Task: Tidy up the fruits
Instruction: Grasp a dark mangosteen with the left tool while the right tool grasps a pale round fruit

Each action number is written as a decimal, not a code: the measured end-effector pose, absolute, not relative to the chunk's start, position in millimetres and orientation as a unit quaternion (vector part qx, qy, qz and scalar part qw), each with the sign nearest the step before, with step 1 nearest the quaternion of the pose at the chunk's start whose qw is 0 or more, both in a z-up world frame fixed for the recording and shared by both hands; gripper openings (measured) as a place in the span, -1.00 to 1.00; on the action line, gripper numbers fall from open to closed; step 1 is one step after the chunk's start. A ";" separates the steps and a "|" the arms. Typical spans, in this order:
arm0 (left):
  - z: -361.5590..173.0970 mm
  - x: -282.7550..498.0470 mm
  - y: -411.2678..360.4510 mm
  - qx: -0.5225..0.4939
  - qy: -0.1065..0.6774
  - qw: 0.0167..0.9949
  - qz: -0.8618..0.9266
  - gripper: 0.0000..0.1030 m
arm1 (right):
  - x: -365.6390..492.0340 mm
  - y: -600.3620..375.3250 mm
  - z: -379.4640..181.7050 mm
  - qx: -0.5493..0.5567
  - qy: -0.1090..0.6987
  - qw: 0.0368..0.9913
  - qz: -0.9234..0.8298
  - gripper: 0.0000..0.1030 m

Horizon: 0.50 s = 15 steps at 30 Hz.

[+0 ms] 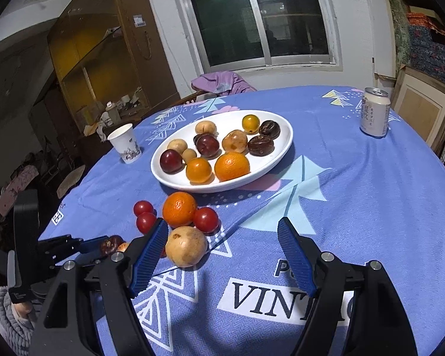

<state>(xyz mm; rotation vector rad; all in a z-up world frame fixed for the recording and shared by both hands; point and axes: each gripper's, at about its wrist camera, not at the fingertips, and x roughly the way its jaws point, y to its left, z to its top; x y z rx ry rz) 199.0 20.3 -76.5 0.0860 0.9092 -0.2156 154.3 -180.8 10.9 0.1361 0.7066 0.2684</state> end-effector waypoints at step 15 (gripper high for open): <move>-73.0 198.4 27.0 0.034 0.431 0.898 -0.084 -0.18 | 152.4 -131.9 -18.3 -0.029 0.376 0.916 0.138 0.50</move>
